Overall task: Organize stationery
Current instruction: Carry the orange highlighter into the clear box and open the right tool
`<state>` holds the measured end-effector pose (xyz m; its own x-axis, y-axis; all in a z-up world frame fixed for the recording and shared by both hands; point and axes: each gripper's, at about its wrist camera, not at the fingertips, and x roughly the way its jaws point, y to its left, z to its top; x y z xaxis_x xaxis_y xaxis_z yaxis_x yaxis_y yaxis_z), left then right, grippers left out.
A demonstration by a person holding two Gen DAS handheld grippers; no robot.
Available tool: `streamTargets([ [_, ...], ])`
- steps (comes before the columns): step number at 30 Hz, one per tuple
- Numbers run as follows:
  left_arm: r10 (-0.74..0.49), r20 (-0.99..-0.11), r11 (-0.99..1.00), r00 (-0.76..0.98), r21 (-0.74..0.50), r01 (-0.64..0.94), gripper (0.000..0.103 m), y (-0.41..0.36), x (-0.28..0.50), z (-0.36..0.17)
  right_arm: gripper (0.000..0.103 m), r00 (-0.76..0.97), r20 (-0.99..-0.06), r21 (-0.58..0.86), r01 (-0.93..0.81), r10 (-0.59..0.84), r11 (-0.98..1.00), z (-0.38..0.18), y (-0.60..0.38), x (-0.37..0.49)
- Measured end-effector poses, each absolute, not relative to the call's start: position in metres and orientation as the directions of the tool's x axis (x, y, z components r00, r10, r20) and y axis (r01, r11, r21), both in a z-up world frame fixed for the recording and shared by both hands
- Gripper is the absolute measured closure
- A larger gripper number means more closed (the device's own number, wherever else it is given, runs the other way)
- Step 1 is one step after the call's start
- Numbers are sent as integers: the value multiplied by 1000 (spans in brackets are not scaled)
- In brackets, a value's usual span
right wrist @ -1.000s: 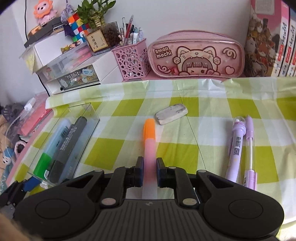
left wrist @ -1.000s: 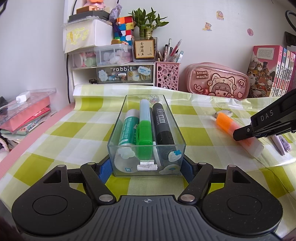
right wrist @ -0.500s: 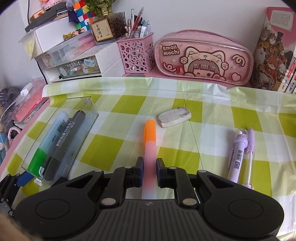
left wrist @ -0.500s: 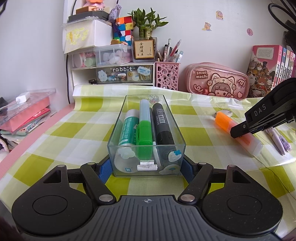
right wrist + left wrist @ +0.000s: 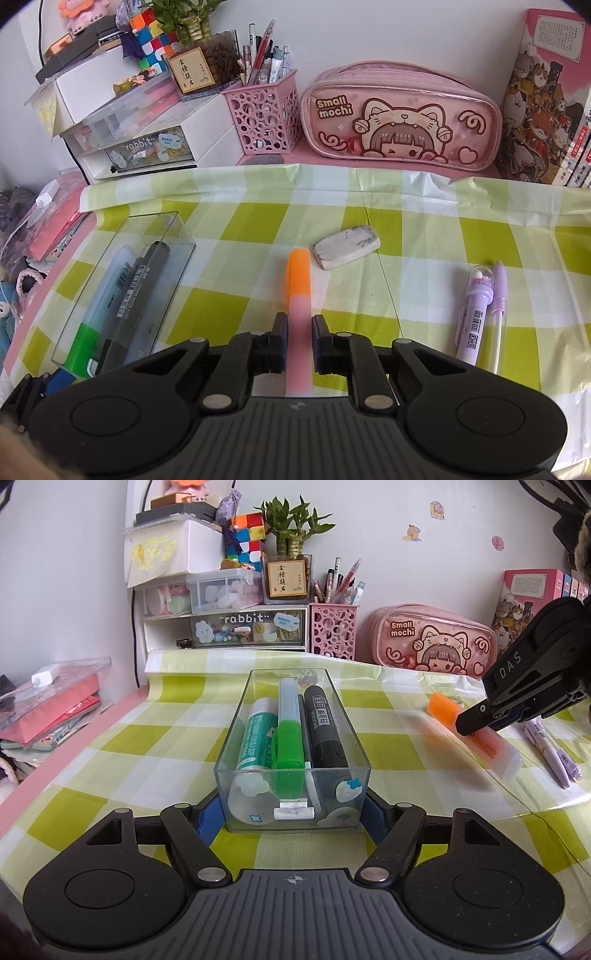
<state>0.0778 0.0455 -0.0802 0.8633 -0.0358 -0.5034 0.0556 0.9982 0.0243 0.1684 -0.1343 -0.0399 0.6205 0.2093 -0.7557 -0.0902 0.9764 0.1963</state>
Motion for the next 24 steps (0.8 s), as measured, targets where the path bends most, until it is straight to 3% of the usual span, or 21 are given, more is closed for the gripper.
streamTargets([
  [9, -36, -503, 998, 864, 26, 57, 31, 46, 78, -80, 97, 629, -701, 344, -114, 336, 932, -14, -115, 165],
  [17, -36, -502, 998, 864, 28, 58, 31, 46, 78, -80, 97, 524, -696, 499, -139, 491, 856, -3, -75, 183],
  [24, -39, -502, 998, 864, 30, 62, 31, 47, 80, -79, 97, 456, -703, 568, -101, 545, 817, -6, -49, 202],
])
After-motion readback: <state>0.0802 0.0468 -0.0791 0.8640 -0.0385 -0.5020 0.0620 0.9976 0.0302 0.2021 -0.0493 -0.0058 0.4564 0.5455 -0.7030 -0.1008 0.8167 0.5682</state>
